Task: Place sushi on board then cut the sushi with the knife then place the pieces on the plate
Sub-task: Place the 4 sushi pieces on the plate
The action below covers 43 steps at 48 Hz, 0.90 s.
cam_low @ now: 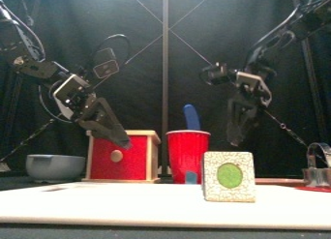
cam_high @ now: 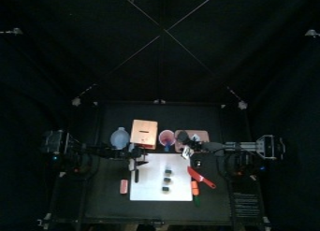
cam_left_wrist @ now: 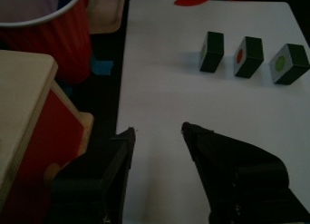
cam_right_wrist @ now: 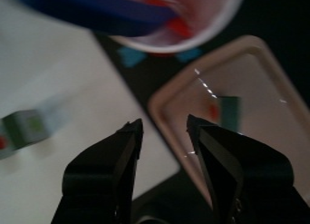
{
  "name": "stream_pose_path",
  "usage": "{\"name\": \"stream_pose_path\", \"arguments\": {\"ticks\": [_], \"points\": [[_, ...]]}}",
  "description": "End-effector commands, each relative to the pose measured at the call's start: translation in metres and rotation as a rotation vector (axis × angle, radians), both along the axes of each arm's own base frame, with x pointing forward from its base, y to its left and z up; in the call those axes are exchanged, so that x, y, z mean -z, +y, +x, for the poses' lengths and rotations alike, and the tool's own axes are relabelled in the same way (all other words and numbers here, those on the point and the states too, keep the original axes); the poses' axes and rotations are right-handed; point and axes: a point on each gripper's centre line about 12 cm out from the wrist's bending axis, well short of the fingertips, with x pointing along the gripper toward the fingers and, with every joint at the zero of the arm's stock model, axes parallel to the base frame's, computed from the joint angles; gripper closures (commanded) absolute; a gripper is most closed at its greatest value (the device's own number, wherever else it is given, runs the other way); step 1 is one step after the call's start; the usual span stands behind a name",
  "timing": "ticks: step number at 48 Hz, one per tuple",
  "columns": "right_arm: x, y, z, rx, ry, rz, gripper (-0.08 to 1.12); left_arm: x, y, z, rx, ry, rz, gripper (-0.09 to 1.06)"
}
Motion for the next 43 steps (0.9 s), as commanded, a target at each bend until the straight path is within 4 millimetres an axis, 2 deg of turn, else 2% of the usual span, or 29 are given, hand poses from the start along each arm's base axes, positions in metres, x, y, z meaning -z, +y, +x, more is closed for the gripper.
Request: {"name": "stream_pose_path", "arguments": {"ticks": [1,12,18,29,43], "points": [[-0.021,0.035,0.02,-0.105,-0.101,0.02,0.24,-0.009,0.001,0.006,-0.001,-0.035,0.002,0.13],[-0.018,0.083,0.052,-0.24,-0.126,0.042,0.24,-0.008,0.001,0.006,-0.002,-0.034,0.001,0.13],[-0.008,0.094,0.064,-0.264,-0.101,0.046,0.24,-0.009,0.001,0.007,-0.001,-0.034,0.002,0.13],[0.011,0.094,0.07,-0.262,-0.049,0.044,0.24,-0.008,0.0,0.006,-0.002,-0.029,0.0,0.13],[0.024,0.093,0.072,-0.263,-0.017,0.04,0.24,-0.007,0.0,0.005,-0.007,-0.026,-0.005,0.13]]}}
